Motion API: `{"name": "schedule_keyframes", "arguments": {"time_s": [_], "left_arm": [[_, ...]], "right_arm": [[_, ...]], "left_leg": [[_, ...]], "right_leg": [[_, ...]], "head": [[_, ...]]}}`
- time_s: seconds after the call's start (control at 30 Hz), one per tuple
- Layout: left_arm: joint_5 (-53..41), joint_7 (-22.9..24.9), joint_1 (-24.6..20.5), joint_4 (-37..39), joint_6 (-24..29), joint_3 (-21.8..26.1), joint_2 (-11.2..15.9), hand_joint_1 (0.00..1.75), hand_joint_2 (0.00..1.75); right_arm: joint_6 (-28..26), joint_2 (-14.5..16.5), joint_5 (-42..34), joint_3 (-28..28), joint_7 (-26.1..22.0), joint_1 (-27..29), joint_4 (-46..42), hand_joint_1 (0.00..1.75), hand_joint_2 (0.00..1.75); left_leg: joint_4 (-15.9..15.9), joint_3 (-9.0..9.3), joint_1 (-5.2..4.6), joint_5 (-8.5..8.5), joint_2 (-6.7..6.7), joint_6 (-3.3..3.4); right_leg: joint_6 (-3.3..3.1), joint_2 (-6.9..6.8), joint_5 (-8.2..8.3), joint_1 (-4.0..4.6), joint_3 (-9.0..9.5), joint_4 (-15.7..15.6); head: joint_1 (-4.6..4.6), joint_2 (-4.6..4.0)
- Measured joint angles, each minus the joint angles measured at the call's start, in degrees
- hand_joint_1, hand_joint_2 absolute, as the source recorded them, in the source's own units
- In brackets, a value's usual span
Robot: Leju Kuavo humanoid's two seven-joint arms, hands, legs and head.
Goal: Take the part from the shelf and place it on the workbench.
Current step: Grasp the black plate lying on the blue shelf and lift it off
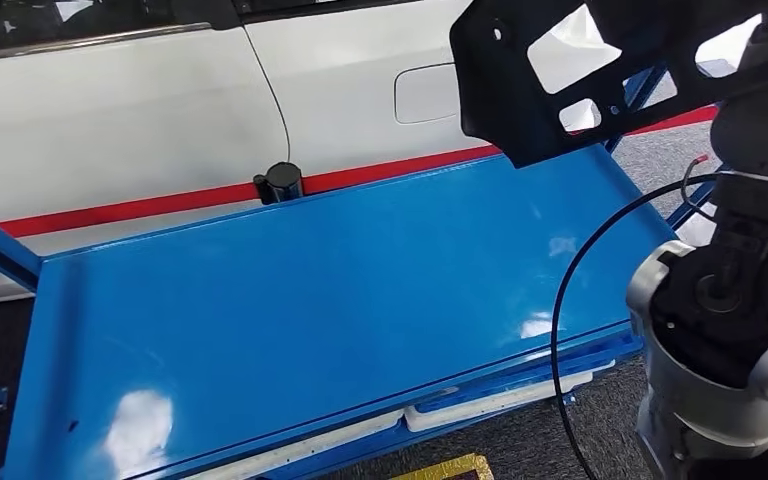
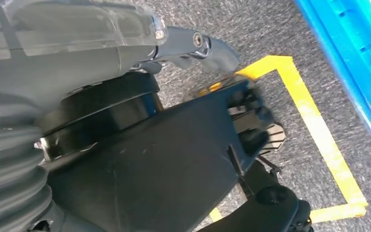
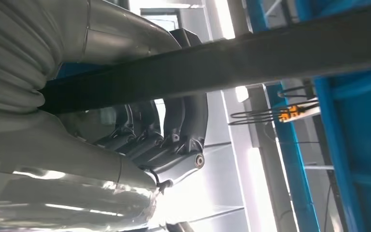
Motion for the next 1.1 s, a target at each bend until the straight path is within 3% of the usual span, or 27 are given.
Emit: {"name": "schedule_keyframes", "arguments": {"time_s": [0.07, 0.1, 0.13, 0.2, 0.27, 0.37, 0.4, 0.43, 0.5, 0.53, 0.57, 0.6, 0.63, 0.7, 0.77, 0.8, 0.87, 0.9, 1.03, 1.1], "left_arm": [[0.1, 0.0, 0.0, 0.0, 0.0, 0.0, 0.1, 0.00, 1.75], [0.1, 0.0, -0.1, 0.0, -0.1, 0.0, 0.2, 0.00, 1.75], [0.1, 0.0, -0.1, 0.0, -0.1, 0.0, 0.3, 0.00, 1.75], [0.2, 0.0, -0.1, 0.0, -0.1, 0.0, 0.4, 0.00, 1.75], [0.2, -0.1, -0.1, 0.0, -0.2, 0.0, 0.4, 0.00, 1.75], [0.3, -1.1, -0.2, 0.0, 0.1, 0.0, 0.3, 0.00, 1.75], [0.5, -1.4, -0.3, 0.0, 0.4, 0.0, 0.4, 0.00, 1.75], [0.7, -1.7, -0.4, 0.0, 0.6, 0.0, 0.4, 0.00, 1.75], [1.3, -2.3, -0.6, 0.0, 1.3, 0.0, 0.5, 0.00, 1.75], [1.7, -2.7, -0.6, 0.0, 1.6, 0.0, 0.6, 0.00, 1.75], [2.1, -3.0, -0.4, 0.0, 1.9, 0.0, 0.7, 0.00, 1.75], [2.4, -3.4, -0.2, 0.0, 2.1, 0.0, 0.9, 0.00, 1.75], [2.6, -3.8, 0.0, 0.0, 2.2, 0.0, 1.0, 0.00, 1.75], [2.9, -4.2, 0.3, 0.0, 2.3, 0.0, 1.3, 0.00, 1.75], [3.0, -4.3, 0.4, 0.0, 2.3, 0.1, 1.4, 0.00, 1.75], [3.0, -4.3, 0.4, 0.0, 2.4, 0.1, 1.4, 0.00, 1.75], [3.1, -4.4, 0.5, 0.0, 2.5, 0.1, 1.5, 0.00, 1.75], [3.2, -4.3, 0.6, 0.0, 2.6, 0.1, 1.5, 0.00, 1.75], [4.2, -3.8, 0.7, 0.0, 2.9, 0.1, 1.8, 0.00, 1.75], [4.2, -3.8, 0.7, 0.0, 2.9, 0.1, 1.8, 0.00, 1.75]], "right_arm": [[0.0, 0.6, -1.2, 0.0, -1.2, 1.2, -0.1, 1.75, 1.75], [0.0, 0.8, -1.5, 0.1, -1.5, 1.7, -0.1, 1.75, 1.75], [0.0, 1.0, -1.8, 0.1, -1.8, 2.1, -0.2, 1.75, 1.75], [0.0, 1.3, -2.5, 0.2, -2.5, 2.6, -0.4, 1.75, 1.75], [0.0, 1.6, -4.3, 0.2, -4.2, 3.3, -0.9, 1.75, 1.75], [0.0, 1.8, -8.3, 0.2, -8.2, 5.9, -1.8, 1.75, 1.75], [0.0, 1.8, -10.0, 0.2, -9.7, 6.9, -1.9, 1.75, 1.75], [0.0, 1.7, -11.8, 0.2, -11.1, 7.8, -2.0, 1.75, 1.75], [0.0, 1.4, -15.3, 0.2, -13.6, 9.1, -2.0, 1.75, 1.75], [0.0, 1.3, -16.8, 0.2, -14.6, 9.6, -1.9, 1.75, 1.75], [0.0, 1.2, -18.1, 0.2, -15.6, 10.2, -1.8, 1.75, 1.75], [0.0, 1.1, -19.2, 0.2, -16.5, 10.6, -1.7, 1.75, 1.75], [0.0, 1.0, -19.9, 0.3, -17.3, 11.0, -1.5, 1.75, 1.75], [0.0, 0.8, -20.6, 0.3, -18.2, 11.3, -1.3, 1.75, 1.75], [0.0, 0.5, -20.9, 0.3, -18.6, 11.4, -1.1, 1.75, 1.75], [0.0, 0.4, -20.9, 0.3, -18.7, 11.4, -1.0, 1.75, 1.75], [0.0, 0.3, -21.0, 0.3, -18.8, 11.6, -0.9, 1.75, 1.75], [0.0, 0.2, -21.1, 0.3, -18.8, 11.6, -0.7, 1.75, 1.75], [0.0, 0.2, -21.5, 0.3, -19.5, 12.4, -0.5, 1.75, 1.75], [0.0, 0.2, -21.5, 0.3, -19.7, 12.7, -0.5, 1.75, 1.75]], "left_leg": [[5.6, -1.83, 0.42, -2.19, -0.08, -0.56], [5.8, -1.54, 0.62, -1.69, -0.04, -0.83], [3.8, -0.15, 0.85, -0.18, 0.01, -1.08], [-3.5, 4.04, 1.25, 2.79, 0.00, -1.60], [-7.7, 5.93, 1.31, 4.02, -0.32, -1.33], [-7.7, 4.85, 1.14, 4.96, -0.63, 0.15], [-7.8, 4.40, 1.12, 5.49, -0.62, 0.76], [-7.8, 3.78, 1.11, 6.10, -0.57, 1.33], [-7.8, 2.30, 0.89, 7.34, -0.48, 2.09], [-7.8, 1.44, 0.67, 7.98, -0.42, 2.31], [-7.8, 0.57, 0.40, 8.63, -0.34, 2.48], [-7.8, -0.28, 0.09, 9.26, -0.24, 2.61], [-7.7, -1.07, -0.24, 9.86, -0.14, 2.70], [-7.7, -2.29, -0.75, 10.96, 0.03, 2.77], [-7.8, -2.97, -0.97, 11.99, 0.23, 2.54], [-7.8, -3.17, -0.87, 12.48, 0.38, 2.31], [-8.1, -3.49, -0.70, 13.43, 0.61, 1.76], [-8.0, -3.79, -0.66, 13.16, 0.58, 1.42], [-4.2, -5.33, -0.41, 6.93, 0.01, 0.29], [-3.3, -5.51, -0.35, 6.01, 0.01, 0.18]], "right_leg": [[0.14, -0.16, 0.37, -0.10, -0.76, 0.3], [0.30, -0.20, 0.54, -0.20, -1.19, 0.6], [0.51, -0.22, 0.70, -0.35, -1.65, 1.0], [1.08, -0.19, 1.00, -0.59, -2.65, 1.8], [1.89, -0.08, 1.54, -0.60, -3.37, 2.4], [3.04, 0.05, 2.58, -0.67, -3.72, 2.1], [3.29, 0.04, 1.84, -0.73, -4.06, 2.5], [3.48, 0.04, 0.08, -0.76, -4.63, 3.8], [3.59, 0.07, -5.63, -0.67, -6.34, 9.7], [3.53, 0.09, -8.05, -0.61, -7.02, 13.4], [3.36, 0.12, -9.30, -0.53, -7.23, 16.4], [3.05, 0.12, -9.25, -0.42, -6.75, 18.0], [2.58, 0.14, -8.14, -0.22, -5.42, 17.6], [0.94, 0.24, -5.64, 0.68, -0.27, 11.5], [-0.53, 0.29, -5.67, 1.66, 5.14, 3.5], [-0.88, 0.32, -6.09, 2.04, 6.56, 1.1], [-0.91, 0.30, -5.51, 2.24, 6.78, -0.5], [-0.95, 0.22, -4.70, 2.13, 6.46, -1.0], [-1.31, -0.08, -2.34, 1.54, 4.87, -2.0], [-1.26, -0.08, -2.19, 1.54, 4.66, -2.0]], "head": [[-0.47, 0.00], [-0.56, 0.00], [-0.64, 0.00], [-0.97, 0.00], [-1.28, 0.00], [-1.23, 0.00], [-1.11, 0.00], [-0.91, 0.00], [-0.22, 0.00], [0.14, 0.00], [0.46, 0.00], [0.73, 0.00], [0.95, 0.00], [1.29, 0.00], [1.28, 0.00], [1.22, 0.00], [1.45, 0.00], [1.57, 0.00], [0.87, 0.00], [0.74, 0.00]]}}
